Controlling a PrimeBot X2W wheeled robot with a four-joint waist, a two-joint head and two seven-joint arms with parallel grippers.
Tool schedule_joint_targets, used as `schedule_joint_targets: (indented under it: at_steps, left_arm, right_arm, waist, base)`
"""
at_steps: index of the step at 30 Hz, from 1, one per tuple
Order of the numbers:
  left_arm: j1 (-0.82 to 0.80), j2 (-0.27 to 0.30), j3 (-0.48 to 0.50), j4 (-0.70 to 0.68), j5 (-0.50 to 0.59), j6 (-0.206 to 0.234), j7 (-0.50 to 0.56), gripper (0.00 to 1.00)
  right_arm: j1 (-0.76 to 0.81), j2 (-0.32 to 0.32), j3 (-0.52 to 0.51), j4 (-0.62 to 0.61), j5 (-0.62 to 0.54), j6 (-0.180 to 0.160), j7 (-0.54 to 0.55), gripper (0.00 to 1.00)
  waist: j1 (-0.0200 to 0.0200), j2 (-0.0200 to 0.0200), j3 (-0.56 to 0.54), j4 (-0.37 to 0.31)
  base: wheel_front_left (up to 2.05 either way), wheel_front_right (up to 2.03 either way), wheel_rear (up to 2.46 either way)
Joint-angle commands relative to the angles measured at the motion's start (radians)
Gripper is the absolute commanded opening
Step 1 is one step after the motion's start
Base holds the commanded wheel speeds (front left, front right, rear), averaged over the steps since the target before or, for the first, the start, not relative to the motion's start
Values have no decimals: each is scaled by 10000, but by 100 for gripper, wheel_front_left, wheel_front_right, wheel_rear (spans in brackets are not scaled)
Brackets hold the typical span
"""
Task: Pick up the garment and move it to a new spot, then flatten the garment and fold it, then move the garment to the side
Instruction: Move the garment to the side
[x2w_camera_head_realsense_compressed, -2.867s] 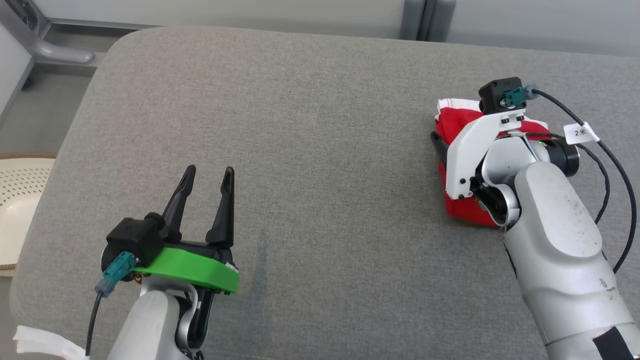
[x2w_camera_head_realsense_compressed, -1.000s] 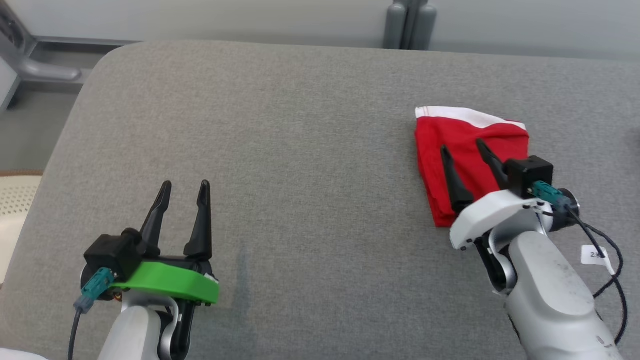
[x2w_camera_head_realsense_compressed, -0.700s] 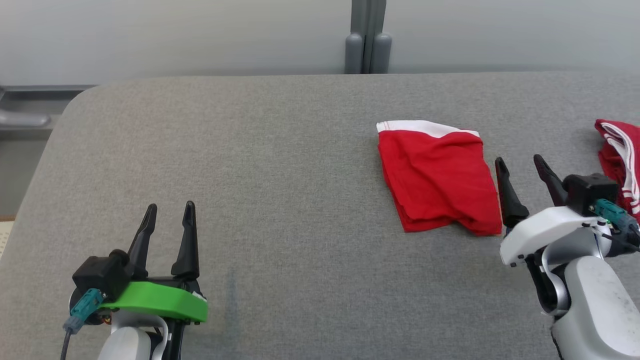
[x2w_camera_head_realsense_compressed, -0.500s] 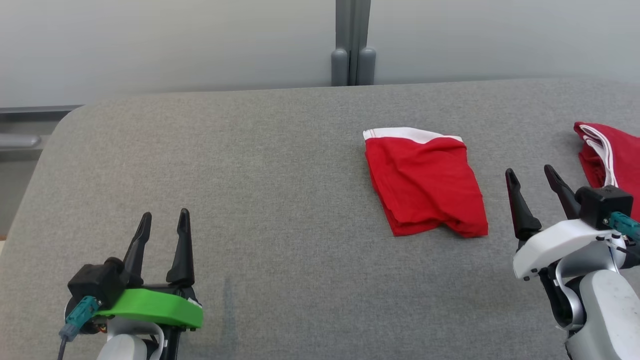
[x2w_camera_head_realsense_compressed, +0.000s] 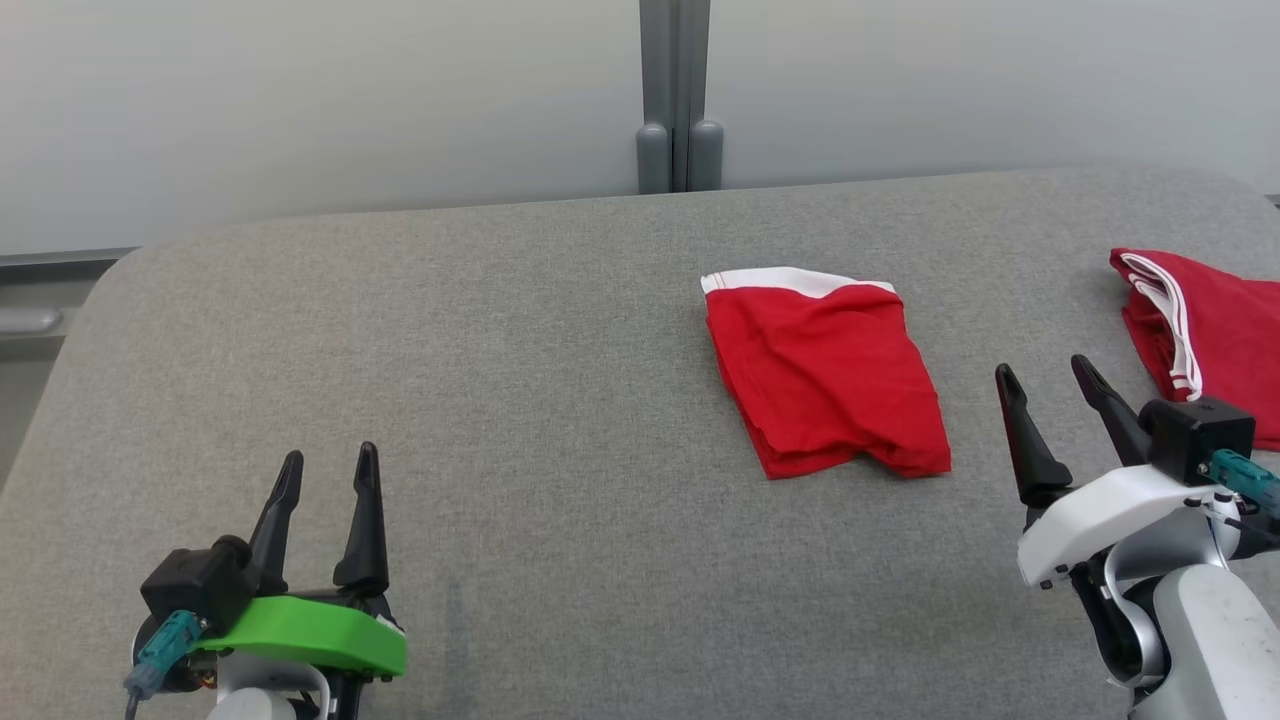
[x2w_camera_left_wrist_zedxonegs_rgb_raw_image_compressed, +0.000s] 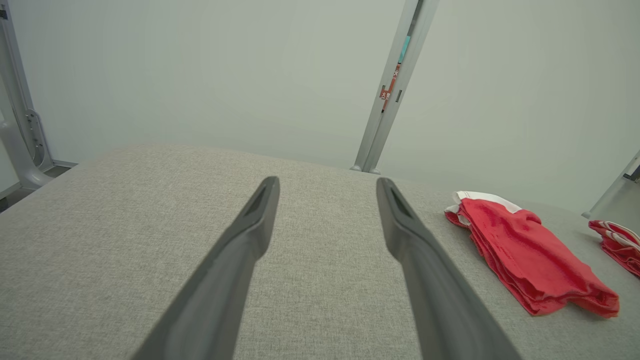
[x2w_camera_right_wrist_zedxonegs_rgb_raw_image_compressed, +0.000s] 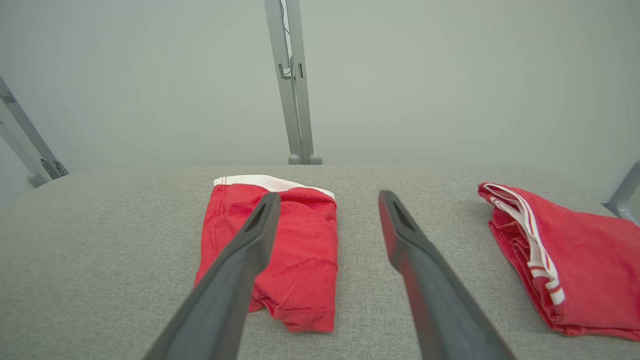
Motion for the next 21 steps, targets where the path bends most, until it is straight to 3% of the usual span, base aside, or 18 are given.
schedule_joint_targets:
  at_steps: [1,12,21]
  left_arm:
    - [-39,3,24,-63,108,-19,2,100]
    - [-450,82,-174,-376,65,-19,4,100]
    - [-1116,46,-438,-697,56,-19,4,100]
  right_arm:
    - [-10,-23,-3,-45,15,-10,79,100]
    - [-1201,-237,-54,540,220,-11,1156,100]
    - [-3542,-322,-313,3132,1224,-10,3870,100]
  waist:
    - [0,0,50,25]
    - [0,0,770,467]
    - [0,0,2051,1124]
  base:
    - [0,0,0]
    - [0,0,0]
    - [0,0,0]
